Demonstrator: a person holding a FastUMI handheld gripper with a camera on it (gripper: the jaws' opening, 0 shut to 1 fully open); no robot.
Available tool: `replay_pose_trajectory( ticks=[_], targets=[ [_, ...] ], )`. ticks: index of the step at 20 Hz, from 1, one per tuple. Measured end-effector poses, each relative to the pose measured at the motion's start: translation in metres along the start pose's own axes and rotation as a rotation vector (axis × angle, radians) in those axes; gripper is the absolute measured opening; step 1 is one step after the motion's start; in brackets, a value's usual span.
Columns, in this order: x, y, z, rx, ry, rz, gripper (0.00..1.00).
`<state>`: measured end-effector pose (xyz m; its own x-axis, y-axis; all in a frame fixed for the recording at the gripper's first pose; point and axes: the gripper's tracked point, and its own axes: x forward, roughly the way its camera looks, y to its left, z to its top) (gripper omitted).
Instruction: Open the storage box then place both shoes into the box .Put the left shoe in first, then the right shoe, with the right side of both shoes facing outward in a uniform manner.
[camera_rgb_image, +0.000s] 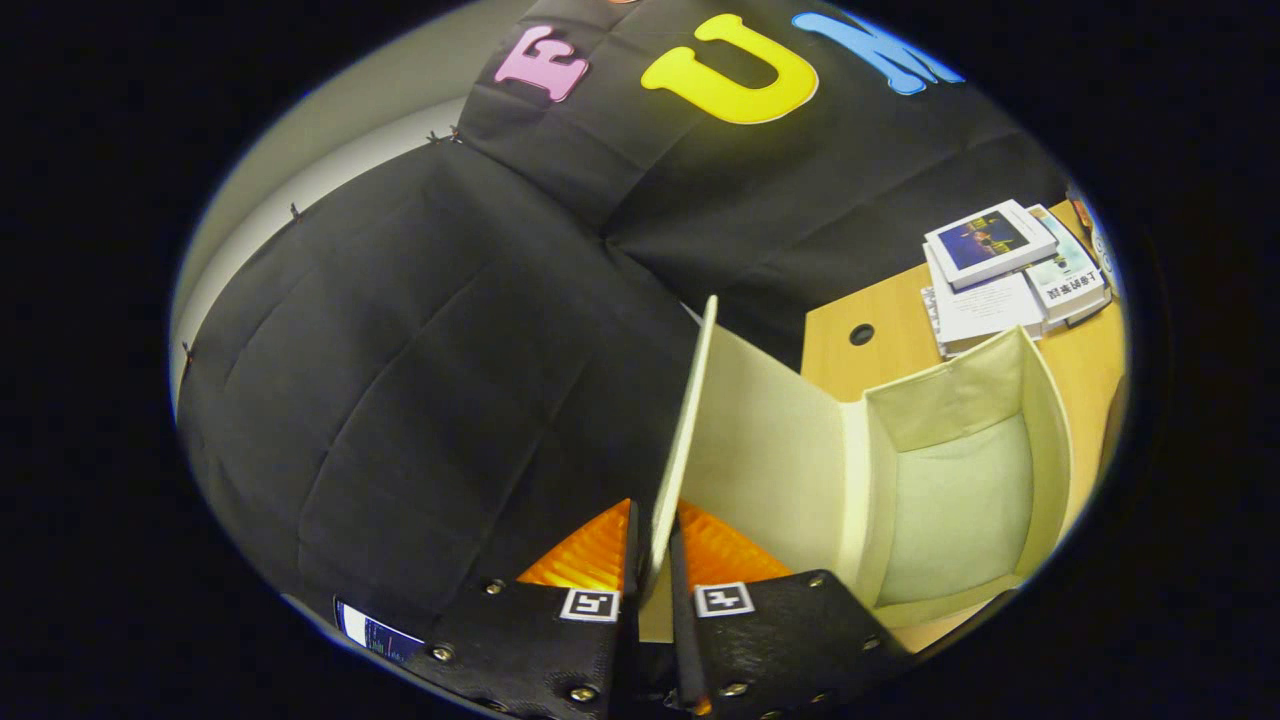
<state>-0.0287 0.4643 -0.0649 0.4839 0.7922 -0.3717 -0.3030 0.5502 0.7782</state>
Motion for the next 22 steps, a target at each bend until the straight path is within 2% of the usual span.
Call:
replay_pose_trajectory(
  ticks=[1, 3, 5, 6, 7, 9, 10, 17, 22],
  targets=[
    [-0.002, 0.001, -0.001, -0.006, 0.006, 0.006, 0.19],
    [-0.001, 0.006, -0.004, -0.023, 0.006, 0.028, 0.20],
    [-0.003, 0.006, 0.000, -0.042, -0.014, 0.026, 0.41],
    [-0.009, 0.005, 0.003, -0.052, -0.023, 0.028, 0.73],
    [-0.013, 0.002, 0.007, -0.068, -0.038, 0.016, 0.83],
    [-0.025, -0.009, 0.017, -0.103, -0.068, -0.019, 0.87],
    [-0.030, -0.015, 0.020, -0.122, -0.074, -0.037, 0.98],
    [-0.085, -0.079, 0.049, -0.297, -0.134, -0.210, 0.97],
    [-0.126, -0.120, 0.067, -0.355, -0.153, -0.277, 0.98]
  ],
)
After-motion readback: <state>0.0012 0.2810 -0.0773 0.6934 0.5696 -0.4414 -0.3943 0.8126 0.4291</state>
